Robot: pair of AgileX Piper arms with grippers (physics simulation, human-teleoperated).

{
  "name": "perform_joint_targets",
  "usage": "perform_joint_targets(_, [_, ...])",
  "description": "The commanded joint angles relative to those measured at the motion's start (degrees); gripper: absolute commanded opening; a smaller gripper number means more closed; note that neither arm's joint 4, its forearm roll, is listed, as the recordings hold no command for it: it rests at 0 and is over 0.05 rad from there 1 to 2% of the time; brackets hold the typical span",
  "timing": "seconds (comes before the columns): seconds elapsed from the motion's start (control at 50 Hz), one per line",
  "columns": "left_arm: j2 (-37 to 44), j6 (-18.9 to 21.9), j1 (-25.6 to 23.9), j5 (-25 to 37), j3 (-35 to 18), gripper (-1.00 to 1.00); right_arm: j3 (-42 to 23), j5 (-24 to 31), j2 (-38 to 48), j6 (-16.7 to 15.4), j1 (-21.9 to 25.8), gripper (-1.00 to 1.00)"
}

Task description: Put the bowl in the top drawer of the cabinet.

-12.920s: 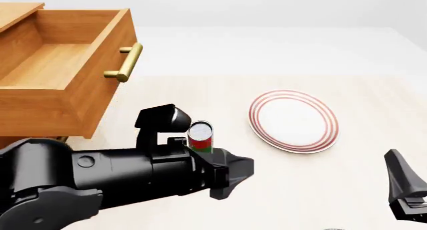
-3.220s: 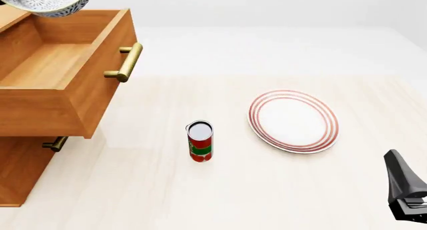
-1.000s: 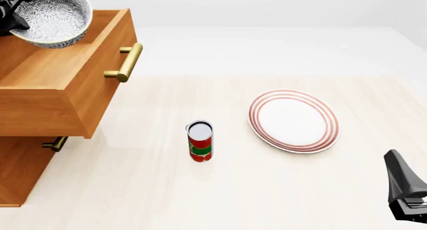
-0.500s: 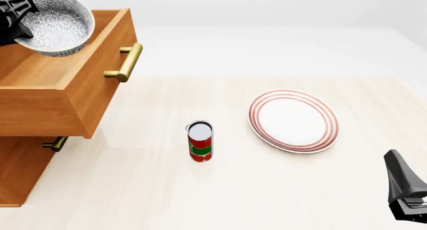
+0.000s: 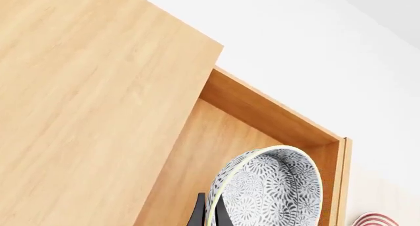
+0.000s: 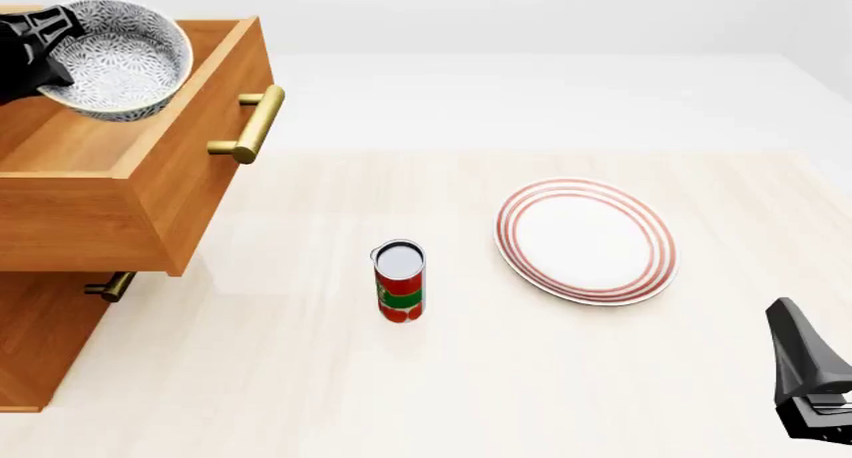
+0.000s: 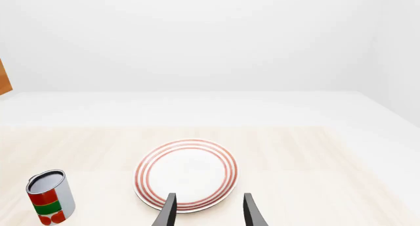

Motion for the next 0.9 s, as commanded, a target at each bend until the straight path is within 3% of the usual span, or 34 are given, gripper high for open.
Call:
perform_joint_targets(0.02, [0.3, 0.3, 0.1, -0.5, 0.0, -1.0, 0.0, 0.0, 0.0, 0.0, 0.0, 1.0])
perform_joint_targets(0.9, [1.6, 0.3, 0.7, -2.3, 1.6, -1.0, 0.0, 0.0, 0.0, 0.0, 0.0, 1.0])
